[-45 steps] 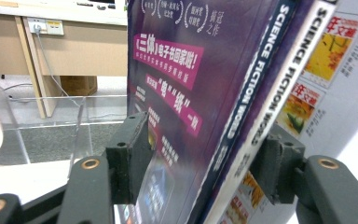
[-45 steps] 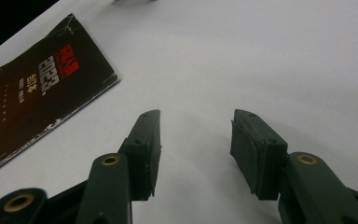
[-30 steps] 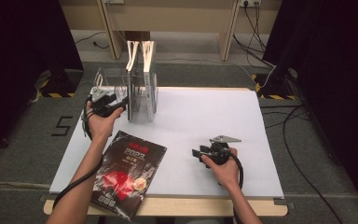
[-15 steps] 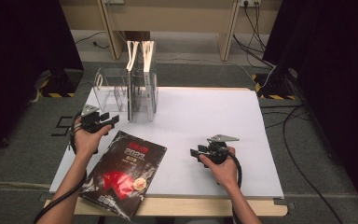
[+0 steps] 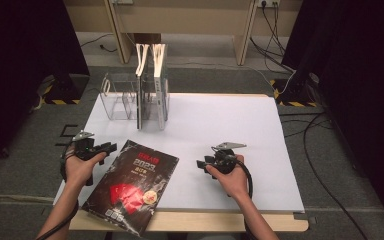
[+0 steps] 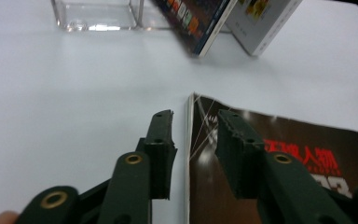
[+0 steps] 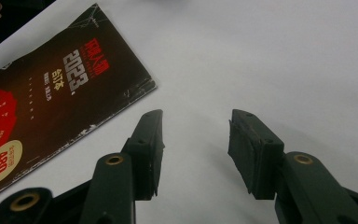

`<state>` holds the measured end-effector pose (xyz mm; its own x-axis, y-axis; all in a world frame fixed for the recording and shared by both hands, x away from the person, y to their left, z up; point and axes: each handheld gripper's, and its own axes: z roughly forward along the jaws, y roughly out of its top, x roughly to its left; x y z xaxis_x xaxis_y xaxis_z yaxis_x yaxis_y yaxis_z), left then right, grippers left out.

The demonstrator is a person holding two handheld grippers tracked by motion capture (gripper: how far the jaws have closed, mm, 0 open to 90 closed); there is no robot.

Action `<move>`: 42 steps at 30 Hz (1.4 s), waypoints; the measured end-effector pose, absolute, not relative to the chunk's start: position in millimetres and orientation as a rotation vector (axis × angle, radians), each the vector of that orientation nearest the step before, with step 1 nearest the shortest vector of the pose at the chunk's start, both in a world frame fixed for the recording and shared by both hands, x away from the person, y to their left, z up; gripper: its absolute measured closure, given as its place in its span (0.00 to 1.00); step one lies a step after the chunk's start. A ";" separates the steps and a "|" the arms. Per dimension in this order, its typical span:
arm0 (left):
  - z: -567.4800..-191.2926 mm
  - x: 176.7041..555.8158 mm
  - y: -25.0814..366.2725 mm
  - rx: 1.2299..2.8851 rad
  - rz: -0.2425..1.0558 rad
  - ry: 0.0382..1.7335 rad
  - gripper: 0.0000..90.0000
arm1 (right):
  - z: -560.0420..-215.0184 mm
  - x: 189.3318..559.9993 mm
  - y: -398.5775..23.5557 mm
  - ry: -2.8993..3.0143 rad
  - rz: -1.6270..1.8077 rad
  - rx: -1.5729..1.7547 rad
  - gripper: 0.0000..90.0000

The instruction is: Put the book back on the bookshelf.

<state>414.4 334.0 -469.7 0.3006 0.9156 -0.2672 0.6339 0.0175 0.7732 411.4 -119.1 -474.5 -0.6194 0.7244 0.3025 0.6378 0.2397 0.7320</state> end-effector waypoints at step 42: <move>-483.6 353.0 285.3 1.978 0.093 1.435 0.99 | -484.2 418.2 -100.7 2.440 1.277 1.382 0.64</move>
<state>353.0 285.3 -483.6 0.3891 0.8630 -0.3222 0.8142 -0.1586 0.5585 418.2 -100.7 -484.2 -0.5963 0.7344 0.3242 0.6849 0.2547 0.6826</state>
